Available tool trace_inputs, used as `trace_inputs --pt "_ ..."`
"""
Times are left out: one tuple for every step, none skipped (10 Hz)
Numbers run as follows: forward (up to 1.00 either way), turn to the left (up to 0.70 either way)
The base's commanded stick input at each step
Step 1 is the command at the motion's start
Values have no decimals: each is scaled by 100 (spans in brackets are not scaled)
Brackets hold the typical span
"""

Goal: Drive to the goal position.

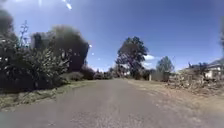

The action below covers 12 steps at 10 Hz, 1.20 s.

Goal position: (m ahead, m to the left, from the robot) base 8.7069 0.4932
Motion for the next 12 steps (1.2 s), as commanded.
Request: trace_inputs --pt "100 -1" --pt "100 -1" --pt "100 -1" --pt "100 -1" --pt "100 -1" --pt "100 0" --pt "100 2" --pt "100 3" --pt "100 16" --pt "100 29" --pt "100 37" --pt "100 30"
